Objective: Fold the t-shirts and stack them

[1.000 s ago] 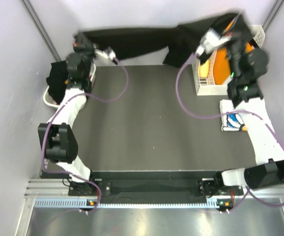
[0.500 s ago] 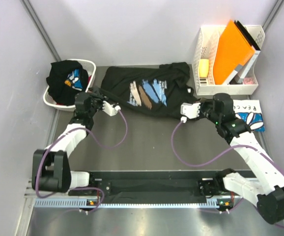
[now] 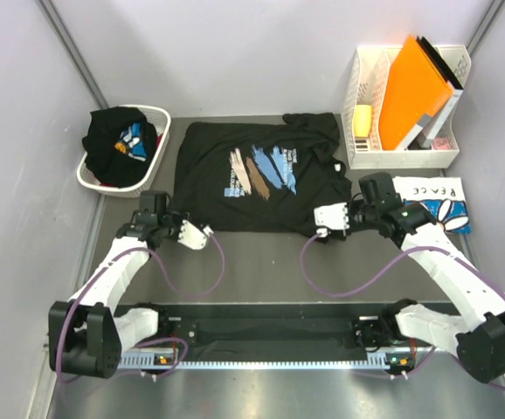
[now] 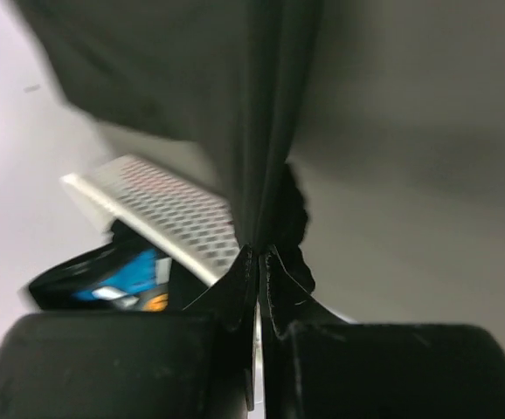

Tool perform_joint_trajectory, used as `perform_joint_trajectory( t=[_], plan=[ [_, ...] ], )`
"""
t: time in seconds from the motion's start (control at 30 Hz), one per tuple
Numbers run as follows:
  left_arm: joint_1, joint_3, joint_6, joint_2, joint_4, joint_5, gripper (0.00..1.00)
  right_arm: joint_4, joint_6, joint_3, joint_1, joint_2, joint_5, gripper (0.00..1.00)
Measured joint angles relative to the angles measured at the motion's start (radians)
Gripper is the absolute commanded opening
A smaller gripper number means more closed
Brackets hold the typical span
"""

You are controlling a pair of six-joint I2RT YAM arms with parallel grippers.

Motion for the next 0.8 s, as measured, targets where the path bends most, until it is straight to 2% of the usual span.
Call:
perform_joint_trajectory(
  t=[0.17, 0.4, 0.8],
  plan=[
    [0.0, 0.0, -0.044, -0.048, -0.155, 0.002, 0.0, -0.089, 0.001, 0.0, 0.006, 0.044, 0.002, 0.0],
    [0.0, 0.0, -0.104, -0.066, -0.25, 0.003, 0.0, -0.193, 0.0, 0.002, 0.023, 0.066, 0.005, 0.0],
    [0.0, 0.0, -0.127, 0.004, -0.271, -0.053, 0.0, -0.349, -0.086, -0.023, 0.027, 0.054, 0.007, 0.0]
  ],
)
